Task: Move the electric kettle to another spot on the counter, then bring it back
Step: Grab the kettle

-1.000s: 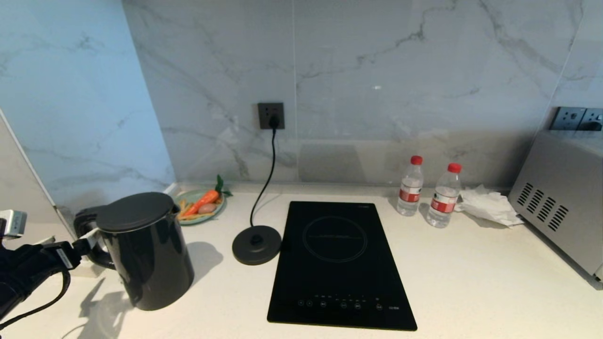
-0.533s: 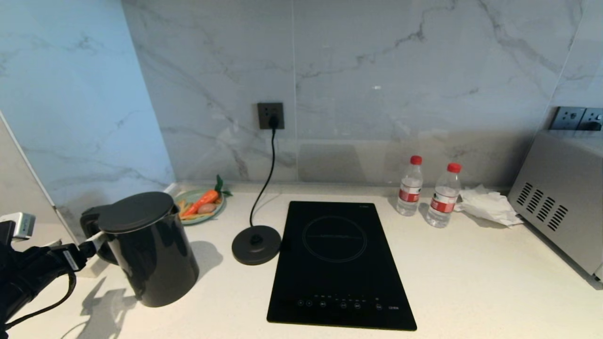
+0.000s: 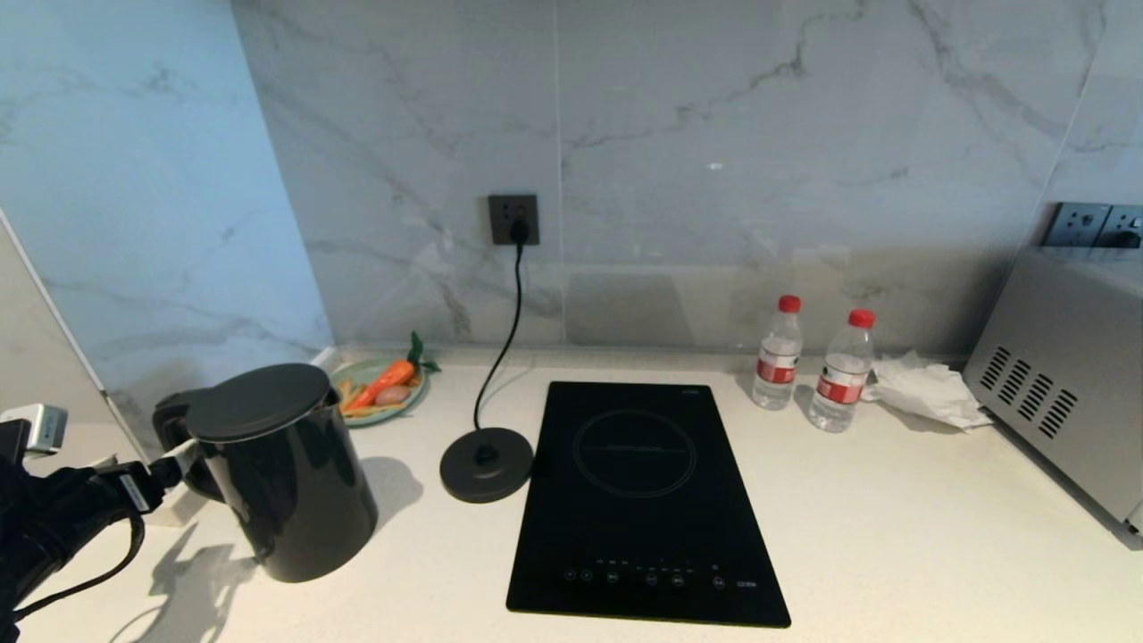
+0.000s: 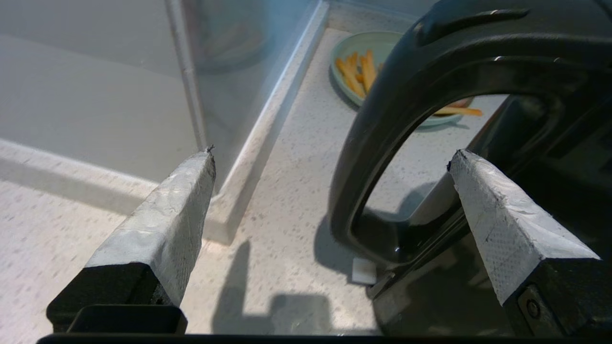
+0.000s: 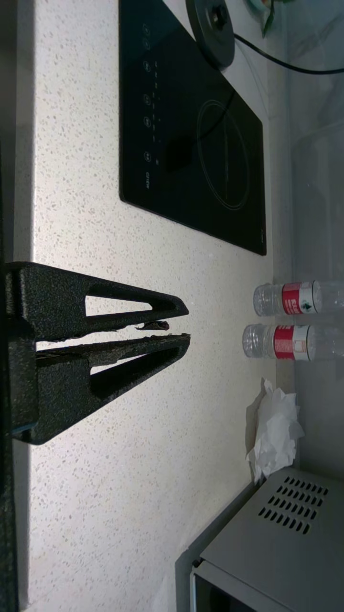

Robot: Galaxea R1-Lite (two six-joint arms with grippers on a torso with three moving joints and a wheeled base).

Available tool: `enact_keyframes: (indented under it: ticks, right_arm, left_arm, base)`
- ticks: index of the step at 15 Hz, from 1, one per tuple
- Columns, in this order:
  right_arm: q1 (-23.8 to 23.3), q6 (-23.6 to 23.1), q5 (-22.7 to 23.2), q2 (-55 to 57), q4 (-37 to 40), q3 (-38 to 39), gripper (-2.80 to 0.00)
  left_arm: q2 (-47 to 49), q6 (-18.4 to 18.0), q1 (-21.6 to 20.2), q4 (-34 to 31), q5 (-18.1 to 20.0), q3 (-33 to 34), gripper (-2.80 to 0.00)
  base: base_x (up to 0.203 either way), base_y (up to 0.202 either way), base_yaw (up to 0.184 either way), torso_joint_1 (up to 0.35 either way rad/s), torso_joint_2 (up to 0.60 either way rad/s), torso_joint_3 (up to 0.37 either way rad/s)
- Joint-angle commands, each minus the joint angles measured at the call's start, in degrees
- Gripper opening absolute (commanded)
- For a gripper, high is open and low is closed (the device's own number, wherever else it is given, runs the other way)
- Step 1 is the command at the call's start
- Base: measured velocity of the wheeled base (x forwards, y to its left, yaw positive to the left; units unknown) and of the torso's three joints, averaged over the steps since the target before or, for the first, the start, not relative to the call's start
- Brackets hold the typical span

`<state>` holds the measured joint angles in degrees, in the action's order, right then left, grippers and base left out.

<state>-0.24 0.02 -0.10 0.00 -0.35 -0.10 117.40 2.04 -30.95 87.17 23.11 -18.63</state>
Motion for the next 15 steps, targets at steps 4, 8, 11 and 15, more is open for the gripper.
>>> enact_keyframes:
  ticks: [4, 8, 11, 15]
  right_arm:
    - [0.06, -0.02, 0.01, 0.00, -0.02, 0.01, -2.80]
    - [0.00, -0.02, 0.01, 0.00, -0.04, 0.01, -2.80]
    - [0.01, -0.02, 0.01, 0.00, -0.09, 0.01, -2.80]
    - [-0.02, -0.02, 0.01, 0.00, -0.09, 0.01, -2.80]
  left_arm:
    - [2.01, 0.08, 2.64, 0.49, -0.25, -2.66, 0.00]
    - [3.66, 0.07, 4.00, 0.49, -3.22, -6.25, 0.00]
    - [4.94, -0.01, 4.06, 0.49, -5.80, -8.26, 0.00]
    - [7.12, -0.01, 4.29, 0.49, -5.97, -10.27, 0.00]
  base:
    - [0.000, 0.000, 0.000, 0.000, 0.00, 0.000]
    - [0.000, 0.000, 0.000, 0.000, 0.00, 0.000]
    - [0.000, 0.000, 0.000, 0.000, 0.00, 0.000]
    - [0.000, 0.000, 0.000, 0.000, 0.00, 0.000]
